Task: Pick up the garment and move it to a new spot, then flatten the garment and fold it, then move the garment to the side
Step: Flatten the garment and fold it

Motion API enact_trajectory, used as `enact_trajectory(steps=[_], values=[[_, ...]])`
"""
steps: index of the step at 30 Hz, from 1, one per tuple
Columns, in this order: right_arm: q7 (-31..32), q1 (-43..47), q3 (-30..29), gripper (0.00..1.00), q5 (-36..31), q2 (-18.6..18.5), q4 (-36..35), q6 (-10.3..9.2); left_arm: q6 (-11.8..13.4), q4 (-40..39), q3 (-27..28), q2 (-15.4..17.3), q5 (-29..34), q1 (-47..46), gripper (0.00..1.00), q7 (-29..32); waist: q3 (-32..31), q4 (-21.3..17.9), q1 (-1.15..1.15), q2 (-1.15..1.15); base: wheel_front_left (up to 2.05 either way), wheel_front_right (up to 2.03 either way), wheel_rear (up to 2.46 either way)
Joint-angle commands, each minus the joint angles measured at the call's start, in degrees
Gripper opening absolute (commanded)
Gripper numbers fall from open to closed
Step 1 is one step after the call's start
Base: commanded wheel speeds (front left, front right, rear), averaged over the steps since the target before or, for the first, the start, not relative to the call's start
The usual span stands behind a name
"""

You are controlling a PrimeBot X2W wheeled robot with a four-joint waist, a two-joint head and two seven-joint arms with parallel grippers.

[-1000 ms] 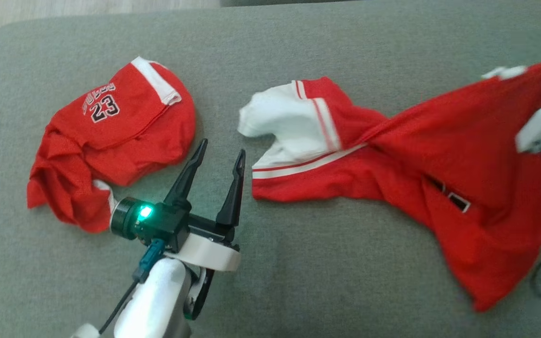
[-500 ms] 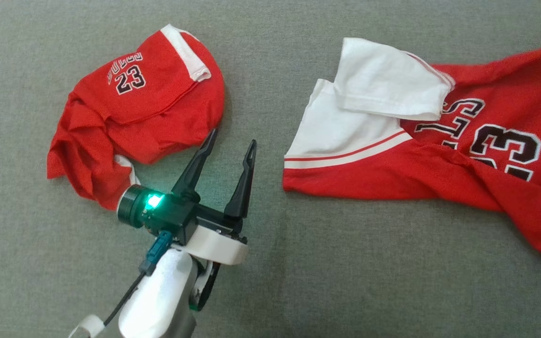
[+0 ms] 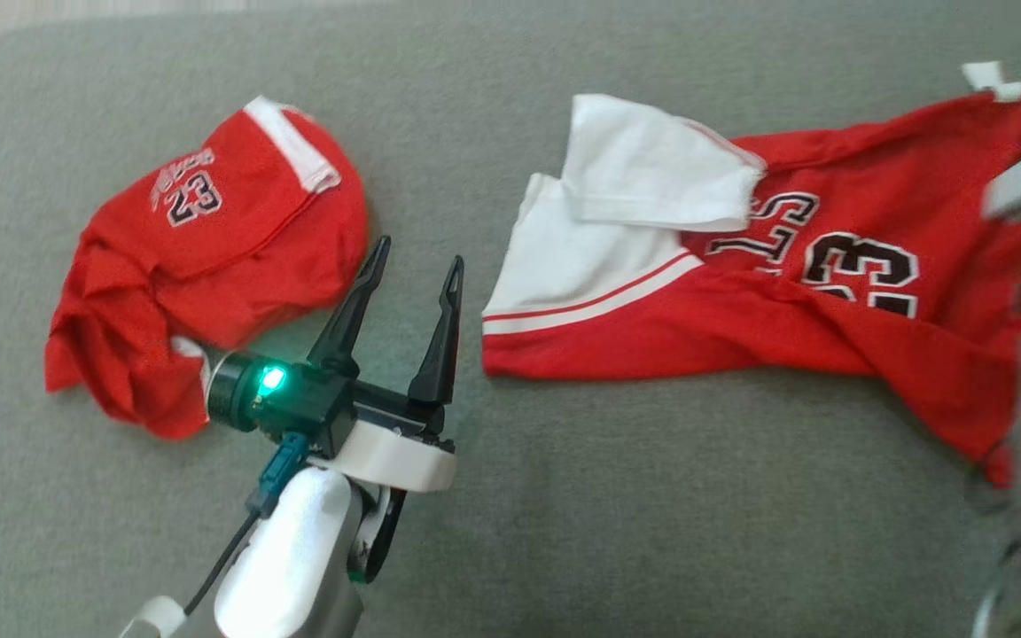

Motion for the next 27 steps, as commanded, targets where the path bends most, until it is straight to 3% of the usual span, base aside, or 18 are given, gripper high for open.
enact_trajectory(steps=[1,8,16,27], values=[[-0.8,2.0,3.1,1.00,1.9,1.7,-3.3,-0.04,0.4,-2.0,2.2,0.2,-0.1,-0.3,1.00,-0.5,-1.7,-1.6,0.00,0.00,0.00,0.00,0.00],[-1.6,18.0,12.8,1.00,9.8,5.7,-16.3,-0.04,0.4,-2.3,2.9,0.2,-0.6,1.2,1.00,-0.5,-4.9,-4.2,0.00,0.00,0.00,0.00,0.00],[-1.1,34.6,20.1,1.00,19.9,6.4,-25.3,-0.04,0.2,-1.8,2.9,0.2,-1.1,2.4,1.00,-0.5,-6.5,-5.2,0.00,0.00,0.00,0.00,0.00],[3.2,34.1,24.2,1.00,18.0,6.4,-29.1,-0.04,-0.2,-1.7,2.0,0.2,-0.9,1.5,1.00,-0.5,-4.3,-2.6,0.00,0.00,0.00,0.00,0.00]])
